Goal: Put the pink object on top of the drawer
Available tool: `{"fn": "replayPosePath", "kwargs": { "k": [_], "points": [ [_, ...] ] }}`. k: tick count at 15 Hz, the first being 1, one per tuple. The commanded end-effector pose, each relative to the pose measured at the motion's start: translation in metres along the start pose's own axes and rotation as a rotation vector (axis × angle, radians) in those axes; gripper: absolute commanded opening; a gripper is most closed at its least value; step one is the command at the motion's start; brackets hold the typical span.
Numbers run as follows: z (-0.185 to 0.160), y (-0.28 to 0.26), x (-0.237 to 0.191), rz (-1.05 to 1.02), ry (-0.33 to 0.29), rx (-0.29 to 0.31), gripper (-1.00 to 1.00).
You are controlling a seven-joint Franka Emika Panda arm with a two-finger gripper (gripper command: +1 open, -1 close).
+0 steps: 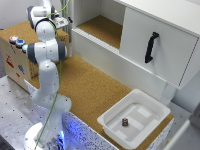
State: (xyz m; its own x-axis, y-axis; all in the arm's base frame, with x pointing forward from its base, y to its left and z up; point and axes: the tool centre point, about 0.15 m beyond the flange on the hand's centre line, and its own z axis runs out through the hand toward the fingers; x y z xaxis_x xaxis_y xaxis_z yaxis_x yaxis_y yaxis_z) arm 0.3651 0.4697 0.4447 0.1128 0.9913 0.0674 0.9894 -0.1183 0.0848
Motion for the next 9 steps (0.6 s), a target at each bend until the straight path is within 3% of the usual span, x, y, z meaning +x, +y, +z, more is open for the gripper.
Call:
{"fn": "replayPosePath", "kwargs": {
  "k": [1, 3, 9],
  "points": [
    [-0.040, -0.015, 0.002, 0.047, -0.021, 0.059, 1.00],
    [-0.052, -0.026, -0.004, 0.084, 0.014, 0.091, 1.00],
    [-0.077, -0.058, -0.027, 0.181, 0.034, 0.079, 1.00]
  ]
}}
